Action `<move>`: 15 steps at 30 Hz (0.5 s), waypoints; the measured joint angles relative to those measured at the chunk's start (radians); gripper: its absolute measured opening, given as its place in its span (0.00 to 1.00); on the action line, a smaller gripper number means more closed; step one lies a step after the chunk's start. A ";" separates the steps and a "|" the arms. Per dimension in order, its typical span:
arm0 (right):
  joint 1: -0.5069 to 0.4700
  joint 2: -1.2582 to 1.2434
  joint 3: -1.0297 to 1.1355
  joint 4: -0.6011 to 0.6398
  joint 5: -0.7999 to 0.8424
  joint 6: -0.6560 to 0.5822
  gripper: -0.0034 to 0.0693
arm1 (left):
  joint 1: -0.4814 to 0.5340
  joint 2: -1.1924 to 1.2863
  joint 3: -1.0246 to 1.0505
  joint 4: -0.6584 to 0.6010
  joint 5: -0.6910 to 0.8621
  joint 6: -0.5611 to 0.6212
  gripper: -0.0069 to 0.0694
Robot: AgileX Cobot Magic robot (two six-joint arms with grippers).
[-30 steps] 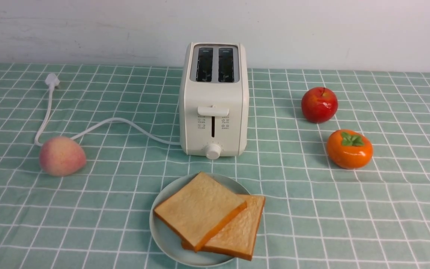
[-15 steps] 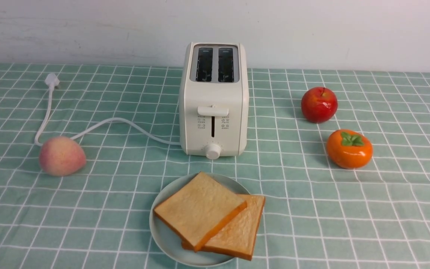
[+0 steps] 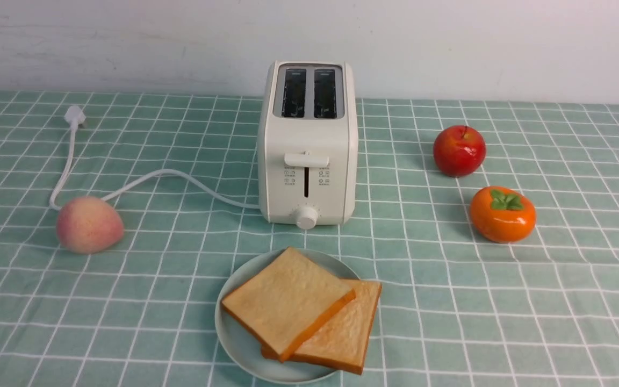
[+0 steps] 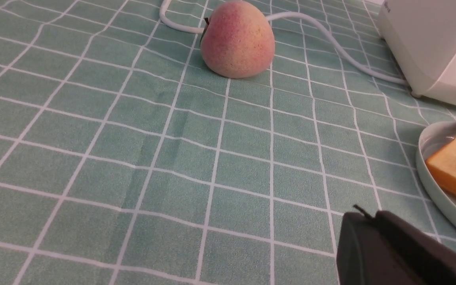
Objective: Take toasted bread from bread machine on blue coffee table place on plate.
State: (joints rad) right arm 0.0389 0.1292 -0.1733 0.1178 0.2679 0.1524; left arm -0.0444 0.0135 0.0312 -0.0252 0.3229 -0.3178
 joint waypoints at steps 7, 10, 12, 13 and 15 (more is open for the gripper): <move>-0.093 -0.133 0.195 -0.029 0.089 -0.087 0.38 | 0.000 0.001 0.000 0.000 0.003 -0.001 0.14; -0.093 -0.139 0.192 -0.037 0.100 -0.098 0.38 | 0.000 0.001 0.000 0.000 0.005 -0.003 0.14; -0.093 -0.139 0.192 -0.041 0.103 -0.100 0.38 | 0.000 0.003 0.000 0.000 0.005 -0.003 0.14; -0.093 -0.139 0.192 -0.043 0.103 -0.102 0.38 | 0.000 0.005 0.000 0.000 0.009 -0.003 0.14; -0.093 -0.139 0.192 -0.043 0.104 -0.102 0.38 | 0.000 0.007 0.000 0.000 0.011 -0.003 0.14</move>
State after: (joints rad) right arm -0.0544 -0.0095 0.0186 0.0750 0.3722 0.0500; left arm -0.0444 0.0204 0.0312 -0.0252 0.3342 -0.3208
